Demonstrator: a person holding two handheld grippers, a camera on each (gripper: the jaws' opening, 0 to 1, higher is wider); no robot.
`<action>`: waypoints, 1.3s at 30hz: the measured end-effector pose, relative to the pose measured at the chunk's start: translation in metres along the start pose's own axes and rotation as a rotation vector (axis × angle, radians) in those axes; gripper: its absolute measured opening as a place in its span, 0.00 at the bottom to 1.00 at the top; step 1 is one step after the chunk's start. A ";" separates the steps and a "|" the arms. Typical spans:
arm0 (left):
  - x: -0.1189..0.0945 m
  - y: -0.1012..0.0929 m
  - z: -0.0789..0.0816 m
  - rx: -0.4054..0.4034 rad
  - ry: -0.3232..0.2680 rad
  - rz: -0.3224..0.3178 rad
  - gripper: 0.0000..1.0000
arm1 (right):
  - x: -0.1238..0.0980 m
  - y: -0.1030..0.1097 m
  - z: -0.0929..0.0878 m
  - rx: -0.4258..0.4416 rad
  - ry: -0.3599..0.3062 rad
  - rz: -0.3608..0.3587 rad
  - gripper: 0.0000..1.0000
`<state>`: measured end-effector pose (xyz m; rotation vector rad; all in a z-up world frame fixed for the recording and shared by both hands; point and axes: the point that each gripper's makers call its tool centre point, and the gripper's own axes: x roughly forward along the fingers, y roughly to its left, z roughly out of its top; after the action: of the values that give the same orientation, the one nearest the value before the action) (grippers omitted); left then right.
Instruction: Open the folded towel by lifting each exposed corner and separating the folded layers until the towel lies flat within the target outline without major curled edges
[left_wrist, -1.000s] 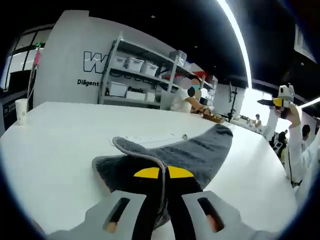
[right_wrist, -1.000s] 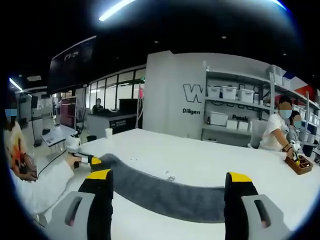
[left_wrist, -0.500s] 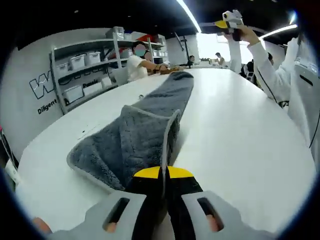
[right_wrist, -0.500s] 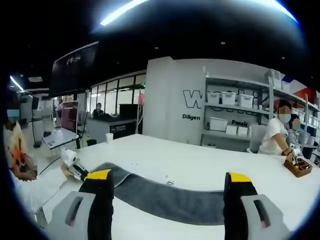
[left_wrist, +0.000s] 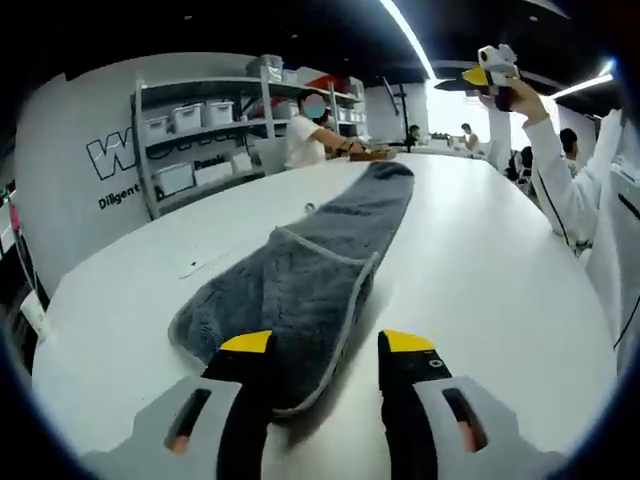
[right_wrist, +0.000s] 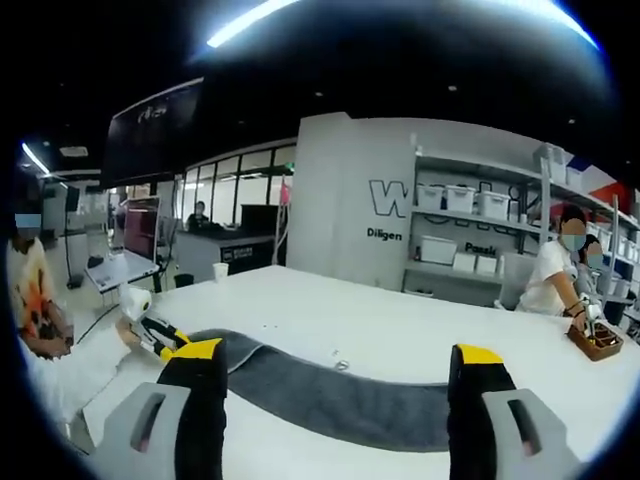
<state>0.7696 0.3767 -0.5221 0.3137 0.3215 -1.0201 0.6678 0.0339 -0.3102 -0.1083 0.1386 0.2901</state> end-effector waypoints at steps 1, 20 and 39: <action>0.000 0.000 0.005 -0.003 -0.009 0.017 0.55 | 0.000 0.000 0.000 -0.003 0.001 0.000 0.92; 0.000 -0.013 0.036 -0.015 -0.059 0.107 1.00 | 0.003 0.007 0.001 -0.023 0.007 0.014 0.93; 0.056 -0.067 0.029 0.245 0.040 0.013 0.47 | 0.001 0.007 0.003 -0.019 -0.002 0.019 0.92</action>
<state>0.7418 0.2891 -0.5257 0.5571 0.2298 -1.0431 0.6673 0.0416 -0.3086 -0.1259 0.1345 0.3110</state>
